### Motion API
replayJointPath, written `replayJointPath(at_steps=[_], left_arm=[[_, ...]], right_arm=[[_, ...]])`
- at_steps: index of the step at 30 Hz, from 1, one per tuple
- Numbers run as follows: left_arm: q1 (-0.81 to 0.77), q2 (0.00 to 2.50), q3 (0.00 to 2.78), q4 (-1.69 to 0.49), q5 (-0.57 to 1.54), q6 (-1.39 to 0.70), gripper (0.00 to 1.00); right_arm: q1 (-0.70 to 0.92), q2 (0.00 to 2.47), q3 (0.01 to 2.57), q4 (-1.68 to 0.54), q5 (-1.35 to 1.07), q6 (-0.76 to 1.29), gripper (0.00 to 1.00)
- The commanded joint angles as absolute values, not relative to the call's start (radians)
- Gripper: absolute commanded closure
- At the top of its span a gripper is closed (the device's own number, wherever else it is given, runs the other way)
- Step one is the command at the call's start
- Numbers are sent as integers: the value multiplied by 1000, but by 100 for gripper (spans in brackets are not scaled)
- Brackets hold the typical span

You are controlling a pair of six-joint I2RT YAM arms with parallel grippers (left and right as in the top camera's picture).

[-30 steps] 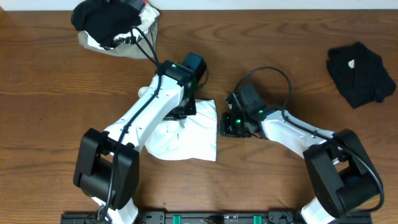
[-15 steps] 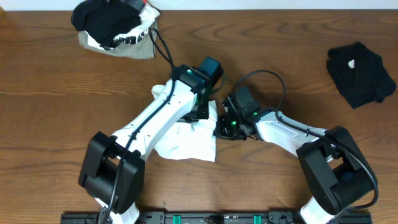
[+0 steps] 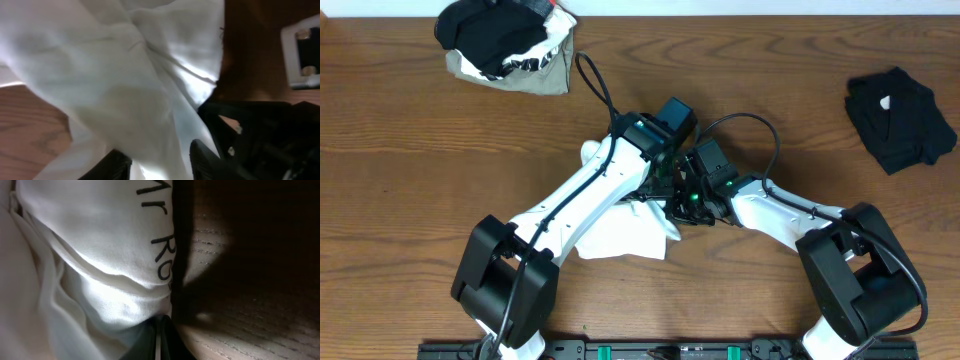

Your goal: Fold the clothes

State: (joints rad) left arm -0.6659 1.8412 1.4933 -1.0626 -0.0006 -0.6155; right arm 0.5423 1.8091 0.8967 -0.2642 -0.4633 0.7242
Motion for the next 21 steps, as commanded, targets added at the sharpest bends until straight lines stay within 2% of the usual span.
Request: replayJointPath(at_steps=[1,6,14,18,21], left_arm=[[-667,1829,1521,-1052,27,-634,59],[-667,1829,1521,-1026,106,-632,59],[-667,1795,1615,-1044,128,-482,59],[-669,1721,1665,-1050,133,-439,59],[-659,1643,1686,-1096,61,-439,55]], right_arm=[[551,1820,893,-262,-471,736,96],[551,1820,893,-262,-470,736,95],[505,1817,896,-296,-450,697,75],[428,1792,897,-327,-477,665,74],[360,1747,906,-389,-483,601,71]])
